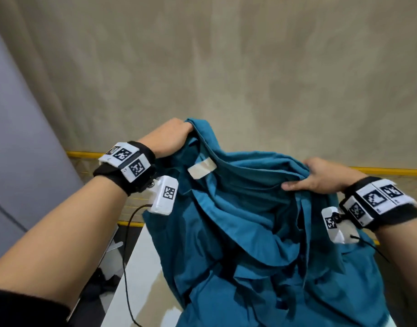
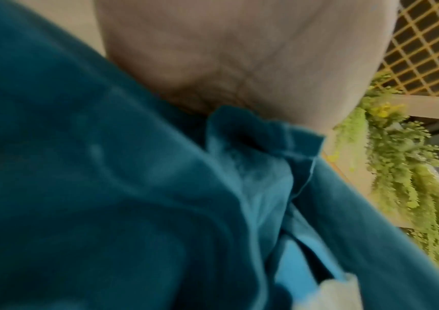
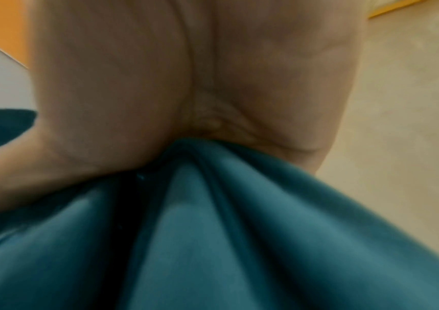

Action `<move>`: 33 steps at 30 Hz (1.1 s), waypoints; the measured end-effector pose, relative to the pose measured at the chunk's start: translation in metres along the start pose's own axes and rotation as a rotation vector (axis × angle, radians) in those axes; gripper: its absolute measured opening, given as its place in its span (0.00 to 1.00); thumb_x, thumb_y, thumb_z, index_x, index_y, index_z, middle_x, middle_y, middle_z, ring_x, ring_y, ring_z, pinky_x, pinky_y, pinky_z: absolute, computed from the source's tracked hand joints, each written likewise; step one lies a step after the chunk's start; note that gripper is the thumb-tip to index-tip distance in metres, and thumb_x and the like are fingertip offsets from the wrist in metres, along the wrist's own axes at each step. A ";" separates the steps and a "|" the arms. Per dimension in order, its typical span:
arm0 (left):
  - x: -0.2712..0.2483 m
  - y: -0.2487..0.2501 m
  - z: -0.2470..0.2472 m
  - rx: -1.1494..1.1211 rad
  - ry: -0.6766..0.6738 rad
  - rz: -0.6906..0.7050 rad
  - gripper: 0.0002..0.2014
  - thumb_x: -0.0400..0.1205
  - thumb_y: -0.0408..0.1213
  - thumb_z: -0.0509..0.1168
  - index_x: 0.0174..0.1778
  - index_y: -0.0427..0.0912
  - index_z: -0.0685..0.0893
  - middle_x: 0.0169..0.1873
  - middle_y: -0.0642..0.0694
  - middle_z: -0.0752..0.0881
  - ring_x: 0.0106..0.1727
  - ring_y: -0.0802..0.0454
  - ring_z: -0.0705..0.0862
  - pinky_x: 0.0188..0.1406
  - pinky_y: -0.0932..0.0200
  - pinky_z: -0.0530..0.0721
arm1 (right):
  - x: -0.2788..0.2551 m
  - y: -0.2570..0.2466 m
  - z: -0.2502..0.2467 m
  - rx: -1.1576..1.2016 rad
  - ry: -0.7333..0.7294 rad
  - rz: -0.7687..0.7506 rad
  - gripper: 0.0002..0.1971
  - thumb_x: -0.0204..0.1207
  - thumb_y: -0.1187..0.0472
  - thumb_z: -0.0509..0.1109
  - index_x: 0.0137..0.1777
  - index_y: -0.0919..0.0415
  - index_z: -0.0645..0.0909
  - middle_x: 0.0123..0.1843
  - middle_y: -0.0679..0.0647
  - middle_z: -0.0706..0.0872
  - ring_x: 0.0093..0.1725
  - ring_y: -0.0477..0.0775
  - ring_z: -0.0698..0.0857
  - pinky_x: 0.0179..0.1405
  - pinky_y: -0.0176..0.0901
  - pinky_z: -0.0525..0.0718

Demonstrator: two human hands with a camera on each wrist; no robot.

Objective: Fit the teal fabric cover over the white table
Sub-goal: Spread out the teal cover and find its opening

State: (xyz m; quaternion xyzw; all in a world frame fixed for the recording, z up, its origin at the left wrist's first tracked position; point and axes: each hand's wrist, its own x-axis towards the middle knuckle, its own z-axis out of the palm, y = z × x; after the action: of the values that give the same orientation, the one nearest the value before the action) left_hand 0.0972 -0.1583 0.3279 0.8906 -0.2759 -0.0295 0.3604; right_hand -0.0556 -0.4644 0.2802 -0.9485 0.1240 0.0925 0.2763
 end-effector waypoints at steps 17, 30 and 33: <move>0.006 -0.007 -0.063 0.293 0.055 0.062 0.11 0.84 0.24 0.56 0.46 0.35 0.84 0.42 0.37 0.87 0.44 0.45 0.81 0.45 0.53 0.77 | -0.015 0.008 -0.052 -0.056 0.279 -0.136 0.08 0.72 0.72 0.71 0.38 0.61 0.78 0.36 0.58 0.86 0.36 0.54 0.82 0.30 0.39 0.77; -0.010 -0.003 -0.062 0.241 -0.164 0.051 0.37 0.56 0.60 0.63 0.55 0.37 0.83 0.53 0.39 0.90 0.49 0.47 0.84 0.59 0.41 0.82 | -0.038 -0.033 -0.101 -0.180 0.799 -0.083 0.10 0.67 0.73 0.63 0.39 0.67 0.86 0.33 0.71 0.84 0.38 0.67 0.83 0.37 0.47 0.77; -0.015 0.005 -0.062 0.274 -0.345 0.034 0.44 0.50 0.70 0.82 0.55 0.47 0.80 0.52 0.49 0.90 0.53 0.51 0.88 0.58 0.48 0.86 | -0.040 -0.034 -0.100 -0.166 0.789 -0.086 0.09 0.66 0.73 0.62 0.38 0.69 0.85 0.32 0.71 0.83 0.37 0.66 0.83 0.35 0.48 0.78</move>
State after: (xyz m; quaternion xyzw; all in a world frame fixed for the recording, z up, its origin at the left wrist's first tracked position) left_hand 0.0977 -0.1144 0.3748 0.9082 -0.3499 -0.1376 0.1838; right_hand -0.0735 -0.4839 0.3907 -0.9346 0.1730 -0.2806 0.1337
